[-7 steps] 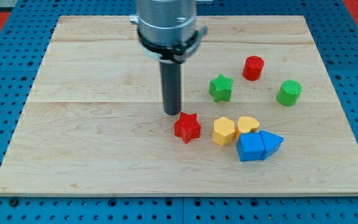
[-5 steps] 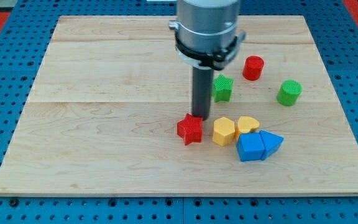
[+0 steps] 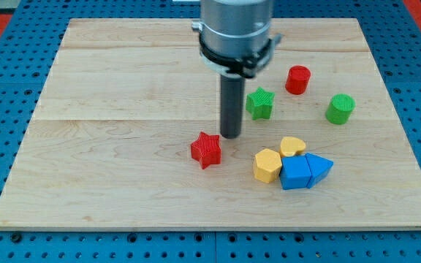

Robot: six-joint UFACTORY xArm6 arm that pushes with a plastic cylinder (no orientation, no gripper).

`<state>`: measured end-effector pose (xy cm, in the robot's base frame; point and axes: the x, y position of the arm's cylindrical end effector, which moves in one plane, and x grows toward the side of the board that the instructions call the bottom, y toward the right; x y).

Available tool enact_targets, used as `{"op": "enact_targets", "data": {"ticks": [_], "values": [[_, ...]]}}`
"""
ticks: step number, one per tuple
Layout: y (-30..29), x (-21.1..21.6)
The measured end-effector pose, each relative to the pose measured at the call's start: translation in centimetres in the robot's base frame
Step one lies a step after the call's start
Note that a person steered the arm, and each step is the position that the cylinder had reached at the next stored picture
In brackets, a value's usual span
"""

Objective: Place the stars diagonal to each other

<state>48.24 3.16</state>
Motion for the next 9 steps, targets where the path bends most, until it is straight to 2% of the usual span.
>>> {"op": "enact_targets", "data": {"ticks": [3, 4, 5, 6, 8, 9], "values": [[-6.0, -0.9], [-5.8, 2.2], [-2.8, -2.9], [5.5, -5.0], [12.5, -6.7], [16.9, -8.9]]}}
